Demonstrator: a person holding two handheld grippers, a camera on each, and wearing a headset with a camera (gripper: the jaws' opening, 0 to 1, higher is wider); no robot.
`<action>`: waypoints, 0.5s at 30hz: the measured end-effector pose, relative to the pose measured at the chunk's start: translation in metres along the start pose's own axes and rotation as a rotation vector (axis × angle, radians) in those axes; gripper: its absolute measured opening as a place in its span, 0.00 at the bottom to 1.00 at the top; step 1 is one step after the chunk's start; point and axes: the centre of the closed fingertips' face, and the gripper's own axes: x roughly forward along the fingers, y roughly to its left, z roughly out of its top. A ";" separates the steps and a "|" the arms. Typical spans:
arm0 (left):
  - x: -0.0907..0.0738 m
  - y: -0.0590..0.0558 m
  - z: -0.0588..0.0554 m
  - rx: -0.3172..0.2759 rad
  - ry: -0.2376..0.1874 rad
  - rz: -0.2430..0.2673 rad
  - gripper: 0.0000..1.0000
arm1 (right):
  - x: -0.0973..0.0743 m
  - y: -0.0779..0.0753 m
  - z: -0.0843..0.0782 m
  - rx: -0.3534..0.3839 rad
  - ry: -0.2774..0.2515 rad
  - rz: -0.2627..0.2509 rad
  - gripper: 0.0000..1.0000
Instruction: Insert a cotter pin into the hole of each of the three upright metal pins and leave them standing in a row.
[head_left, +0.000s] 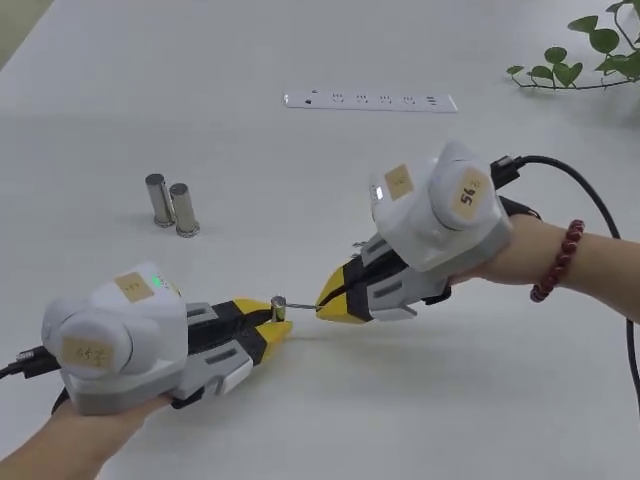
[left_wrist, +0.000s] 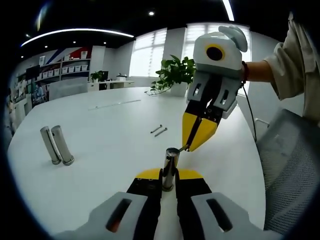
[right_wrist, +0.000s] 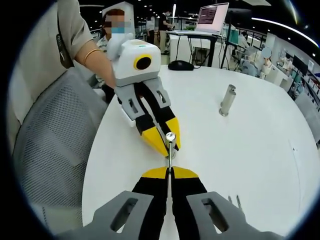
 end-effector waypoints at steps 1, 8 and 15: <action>0.000 0.000 0.000 -0.001 0.000 -0.001 0.08 | 0.000 0.000 0.000 0.000 0.000 0.002 0.02; 0.001 0.000 0.000 0.001 0.002 -0.002 0.07 | 0.002 -0.001 0.005 -0.014 0.003 0.006 0.02; 0.002 0.001 -0.001 0.004 0.003 -0.004 0.07 | 0.002 -0.002 0.005 -0.037 0.022 0.012 0.02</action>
